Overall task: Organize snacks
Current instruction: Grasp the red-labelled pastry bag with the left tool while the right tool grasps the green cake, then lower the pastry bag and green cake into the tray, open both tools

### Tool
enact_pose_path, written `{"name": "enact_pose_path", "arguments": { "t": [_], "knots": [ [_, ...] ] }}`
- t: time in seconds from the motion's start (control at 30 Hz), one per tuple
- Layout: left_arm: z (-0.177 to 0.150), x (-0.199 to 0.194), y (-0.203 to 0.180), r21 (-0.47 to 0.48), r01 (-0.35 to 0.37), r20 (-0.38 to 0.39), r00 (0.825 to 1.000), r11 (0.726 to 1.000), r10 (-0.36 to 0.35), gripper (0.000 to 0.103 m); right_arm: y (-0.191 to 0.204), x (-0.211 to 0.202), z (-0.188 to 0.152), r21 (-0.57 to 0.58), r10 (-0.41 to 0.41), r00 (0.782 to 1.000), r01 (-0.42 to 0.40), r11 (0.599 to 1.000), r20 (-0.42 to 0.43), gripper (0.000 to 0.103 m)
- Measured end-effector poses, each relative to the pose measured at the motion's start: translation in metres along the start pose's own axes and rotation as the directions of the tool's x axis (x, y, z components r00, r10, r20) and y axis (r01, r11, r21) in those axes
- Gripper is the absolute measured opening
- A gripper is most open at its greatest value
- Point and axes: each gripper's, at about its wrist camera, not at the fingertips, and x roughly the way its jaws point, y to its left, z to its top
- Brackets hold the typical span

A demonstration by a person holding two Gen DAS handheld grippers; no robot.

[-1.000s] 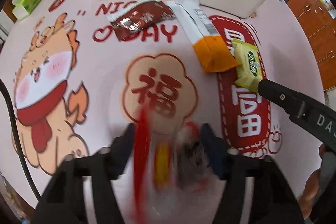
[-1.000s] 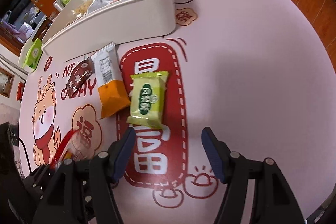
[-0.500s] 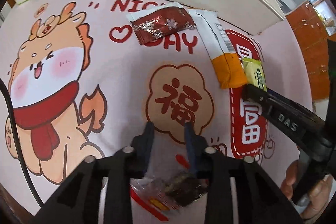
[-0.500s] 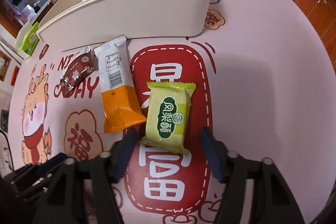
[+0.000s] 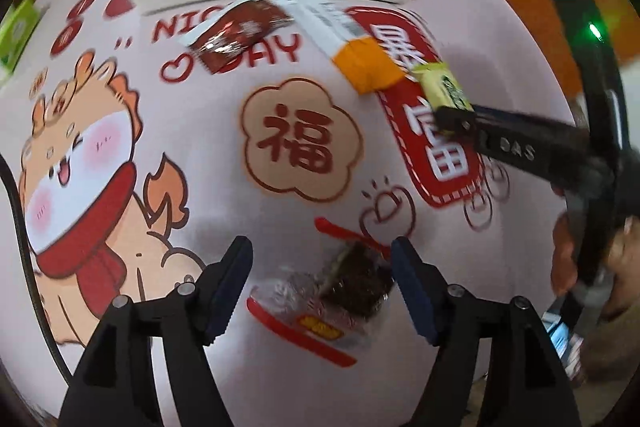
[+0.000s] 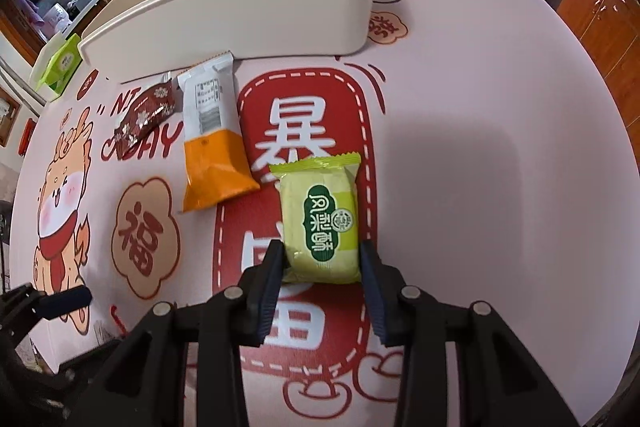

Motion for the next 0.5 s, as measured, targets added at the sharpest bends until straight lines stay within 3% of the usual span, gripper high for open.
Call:
{"name": "enact_pose_path", "arguments": {
  "t": [0.17,0.43,0.5],
  "knots": [
    [-0.003,0.01,-0.013,0.087,0.002,-0.049,0.999,0.996,0.002,0.071,0.002,-0.005,-0.01,-0.001,-0.003,1.0,0.003,1.0,-0.008,0.038],
    [-0.008,0.025,-0.031,0.204,-0.075,-0.07,0.993,0.976,0.091,0.073,0.004,-0.012,-0.025,0.009,-0.004,1.0,0.004,1.0,-0.02,0.038],
    [-0.009,0.024,-0.033,0.221,-0.087,-0.062,0.993,0.971,0.103,0.069,0.003,-0.014,-0.026,0.009,-0.006,1.0,0.006,1.0,-0.022,0.038]
  ]
}}
